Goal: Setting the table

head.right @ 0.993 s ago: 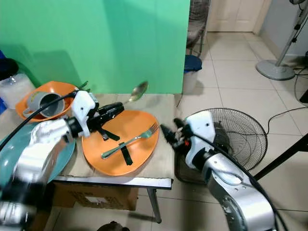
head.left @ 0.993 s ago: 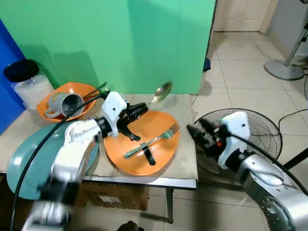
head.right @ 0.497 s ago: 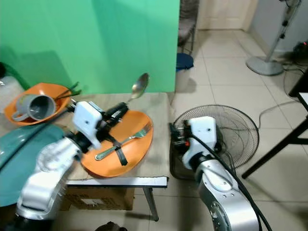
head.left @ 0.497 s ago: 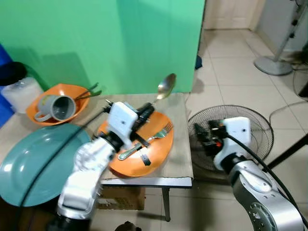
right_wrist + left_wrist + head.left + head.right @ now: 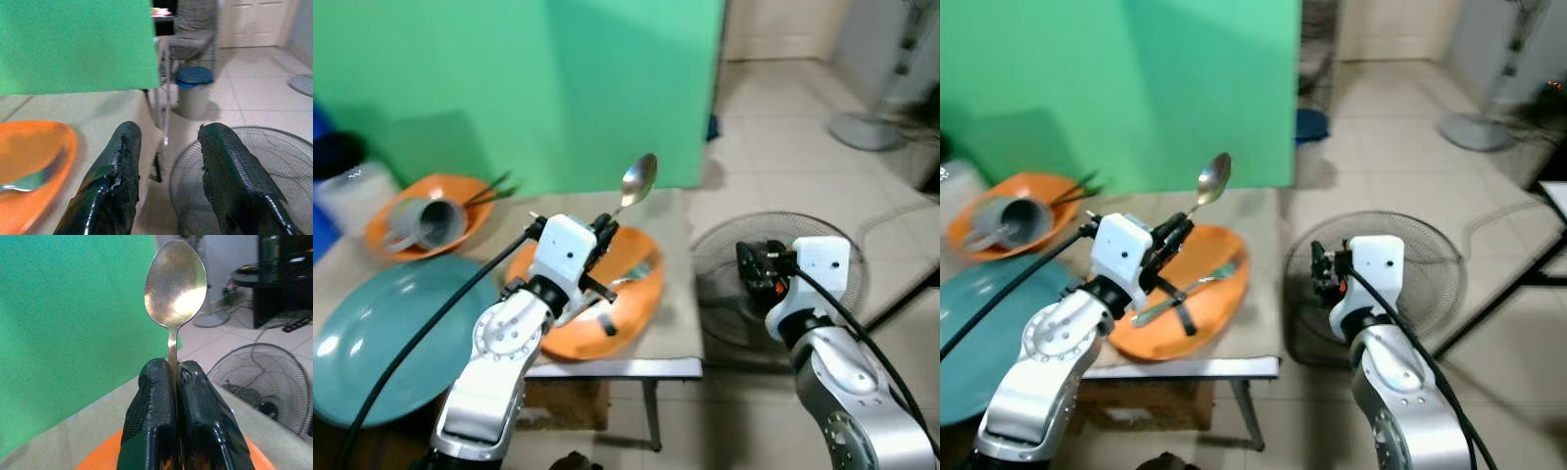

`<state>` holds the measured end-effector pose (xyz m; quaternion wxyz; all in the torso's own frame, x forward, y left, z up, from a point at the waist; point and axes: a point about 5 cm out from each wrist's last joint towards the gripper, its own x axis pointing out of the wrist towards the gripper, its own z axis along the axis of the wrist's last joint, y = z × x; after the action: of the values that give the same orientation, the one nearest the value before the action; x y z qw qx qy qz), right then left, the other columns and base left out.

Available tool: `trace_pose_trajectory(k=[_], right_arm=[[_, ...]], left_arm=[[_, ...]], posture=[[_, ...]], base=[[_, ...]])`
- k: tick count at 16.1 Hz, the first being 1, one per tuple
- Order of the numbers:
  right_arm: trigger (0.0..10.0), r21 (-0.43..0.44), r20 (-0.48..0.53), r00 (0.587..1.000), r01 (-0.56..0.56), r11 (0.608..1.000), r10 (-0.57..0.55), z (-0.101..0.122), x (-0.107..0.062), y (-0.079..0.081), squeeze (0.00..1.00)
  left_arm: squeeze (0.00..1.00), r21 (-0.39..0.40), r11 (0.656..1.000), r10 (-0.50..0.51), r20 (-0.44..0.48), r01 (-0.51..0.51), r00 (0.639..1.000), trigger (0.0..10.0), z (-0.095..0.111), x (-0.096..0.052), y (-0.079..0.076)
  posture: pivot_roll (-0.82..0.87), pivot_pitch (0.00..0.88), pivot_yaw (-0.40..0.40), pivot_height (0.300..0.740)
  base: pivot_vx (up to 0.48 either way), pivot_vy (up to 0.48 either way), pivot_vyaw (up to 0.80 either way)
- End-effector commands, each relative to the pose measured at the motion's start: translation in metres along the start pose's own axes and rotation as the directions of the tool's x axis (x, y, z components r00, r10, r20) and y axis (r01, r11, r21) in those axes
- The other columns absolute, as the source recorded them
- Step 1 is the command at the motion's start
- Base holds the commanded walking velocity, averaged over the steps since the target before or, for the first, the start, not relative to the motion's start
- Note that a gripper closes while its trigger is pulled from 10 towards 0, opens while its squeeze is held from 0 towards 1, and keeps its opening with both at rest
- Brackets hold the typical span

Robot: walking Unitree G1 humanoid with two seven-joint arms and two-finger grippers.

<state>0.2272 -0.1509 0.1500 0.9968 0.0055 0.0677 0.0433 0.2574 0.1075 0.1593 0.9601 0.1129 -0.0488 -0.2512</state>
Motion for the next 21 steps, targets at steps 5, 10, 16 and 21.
trace_pose_trajectory(k=[5,10,16,21], right_arm=[[10.0,-0.012,0.025,1.000,-0.003,1.000,0.004,0.005,-0.001,0.002,0.00],[10.0,-0.021,0.019,1.000,-0.021,1.000,0.021,0.004,0.001,0.003,0.00],[10.0,-0.043,0.002,0.999,-0.044,0.998,0.044,0.003,0.002,0.004,0.00],[10.0,-0.050,-0.003,0.998,-0.056,0.997,0.055,0.003,0.001,0.004,0.00]], left_arm=[[0.00,-0.024,0.995,0.099,-0.004,-0.099,0.995,10.0,-0.001,-0.003,0.010],[0.00,-0.025,0.991,0.129,-0.004,-0.129,0.992,10.0,0.000,-0.005,0.012],[0.00,-0.047,0.986,0.160,-0.007,-0.161,0.987,10.0,0.000,-0.007,0.012],[0.00,-0.051,0.986,0.160,-0.006,-0.160,0.987,10.0,0.000,-0.008,0.011]], posture=[[0.06,0.000,0.089,0.740],[0.07,0.000,0.068,0.740],[0.07,0.000,0.051,0.740],[0.08,0.000,0.043,0.740]], base=[[0.000,0.000,-0.80],[0.000,0.000,-0.32],[0.000,0.000,-0.13],[0.000,0.000,-0.32]])
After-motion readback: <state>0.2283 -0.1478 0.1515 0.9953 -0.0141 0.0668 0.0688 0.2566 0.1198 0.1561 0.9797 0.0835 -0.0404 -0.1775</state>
